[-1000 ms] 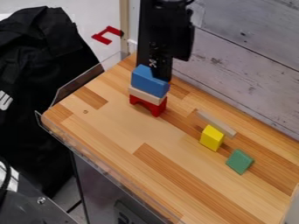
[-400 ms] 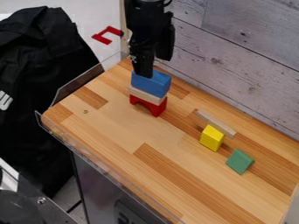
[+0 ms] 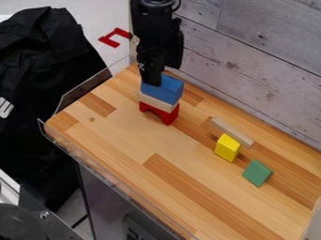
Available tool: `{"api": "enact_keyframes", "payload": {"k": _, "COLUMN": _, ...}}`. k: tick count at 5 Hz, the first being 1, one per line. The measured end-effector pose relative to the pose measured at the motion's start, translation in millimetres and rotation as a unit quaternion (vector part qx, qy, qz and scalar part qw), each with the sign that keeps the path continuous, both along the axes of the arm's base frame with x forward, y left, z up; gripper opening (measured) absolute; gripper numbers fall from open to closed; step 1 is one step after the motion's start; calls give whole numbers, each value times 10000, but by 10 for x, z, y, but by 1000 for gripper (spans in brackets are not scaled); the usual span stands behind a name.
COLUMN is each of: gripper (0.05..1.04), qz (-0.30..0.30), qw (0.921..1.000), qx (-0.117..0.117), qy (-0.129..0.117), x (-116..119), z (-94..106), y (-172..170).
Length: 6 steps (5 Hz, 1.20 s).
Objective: Move the blue block into the center of the table
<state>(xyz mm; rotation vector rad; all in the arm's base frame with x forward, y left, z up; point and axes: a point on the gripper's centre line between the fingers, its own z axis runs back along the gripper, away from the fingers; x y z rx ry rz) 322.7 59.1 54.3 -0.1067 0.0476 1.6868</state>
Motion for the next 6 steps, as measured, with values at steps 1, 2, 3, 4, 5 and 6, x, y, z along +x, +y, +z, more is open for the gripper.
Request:
{"api": "enact_keyframes", "payload": {"k": 1, "gripper": 999, "qz": 98, "qw": 9999, "qx": -83, "qy": 3, "x": 25, "z": -64, "y": 17}}
{"api": "enact_keyframes", "payload": {"k": 2, "gripper": 999, "qz": 123, "qw": 9999, "qx": -108, "qy": 21, "x": 37, "z": -124, "y": 13}}
{"api": "enact_keyframes", "payload": {"k": 3, "gripper": 999, "qz": 155, "qw": 9998, "qx": -139, "qy": 77, "x": 37, "z": -186, "y": 18}}
{"api": "enact_keyframes", "payload": {"k": 4, "gripper": 999, "qz": 231, "qw": 9995, "qx": -176, "qy": 91, "x": 46, "z": -210, "y": 47}}
{"api": "enact_keyframes", "payload": {"k": 5, "gripper": 970, "qz": 302, "qw": 9994, "qx": -182, "qy": 49, "x": 54, "z": -214, "y": 81}}
{"api": "enact_keyframes", "payload": {"k": 6, "gripper": 696, "qz": 372, "qw": 9990, "qx": -246, "qy": 21, "x": 68, "z": -252, "y": 90}}
